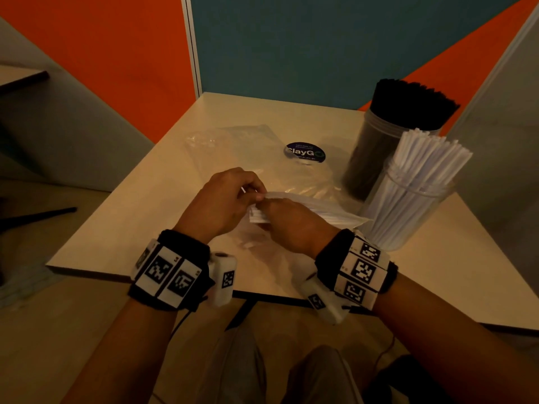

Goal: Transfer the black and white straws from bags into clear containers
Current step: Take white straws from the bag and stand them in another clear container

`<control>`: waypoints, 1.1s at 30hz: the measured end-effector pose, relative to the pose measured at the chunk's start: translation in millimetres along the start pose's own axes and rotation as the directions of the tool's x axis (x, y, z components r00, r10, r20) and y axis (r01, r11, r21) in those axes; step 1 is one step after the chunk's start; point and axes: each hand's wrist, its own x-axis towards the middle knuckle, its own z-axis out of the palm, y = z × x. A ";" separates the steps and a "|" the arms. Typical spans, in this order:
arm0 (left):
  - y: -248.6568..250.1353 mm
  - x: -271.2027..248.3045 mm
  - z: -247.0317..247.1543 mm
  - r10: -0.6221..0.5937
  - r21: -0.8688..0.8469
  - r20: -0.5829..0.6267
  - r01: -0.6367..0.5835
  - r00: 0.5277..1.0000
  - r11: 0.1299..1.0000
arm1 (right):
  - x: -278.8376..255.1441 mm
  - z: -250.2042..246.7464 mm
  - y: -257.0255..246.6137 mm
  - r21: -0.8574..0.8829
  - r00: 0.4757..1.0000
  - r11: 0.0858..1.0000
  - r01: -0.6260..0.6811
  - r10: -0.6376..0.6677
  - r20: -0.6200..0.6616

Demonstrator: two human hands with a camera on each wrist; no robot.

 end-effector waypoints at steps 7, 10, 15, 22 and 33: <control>-2.4 0.0 4.7 -0.008 0.069 0.026 0.006 1.000 0.998 | -5.5 -5.4 2.7 -0.046 0.993 0.999 0.018 -0.012 0.116; -1.3 -1.3 4.5 -0.004 0.074 0.015 0.003 1.000 0.997 | -8.0 -15.2 4.2 -0.009 0.997 1.000 0.013 -0.012 0.077; 3.2 -0.2 1.2 -0.007 0.165 0.016 0.005 1.000 0.986 | -14.7 -36.1 8.2 0.065 0.999 0.998 -0.024 0.027 -0.042; 4.7 0.2 1.9 0.005 0.190 0.029 -0.011 1.000 0.982 | -25.9 -54.8 23.0 0.450 0.904 0.890 0.071 0.134 -0.406; 53.9 18.2 4.9 0.085 0.149 0.144 -0.107 0.986 0.983 | -94.1 -151.2 65.0 0.704 0.608 0.291 0.648 0.359 -0.708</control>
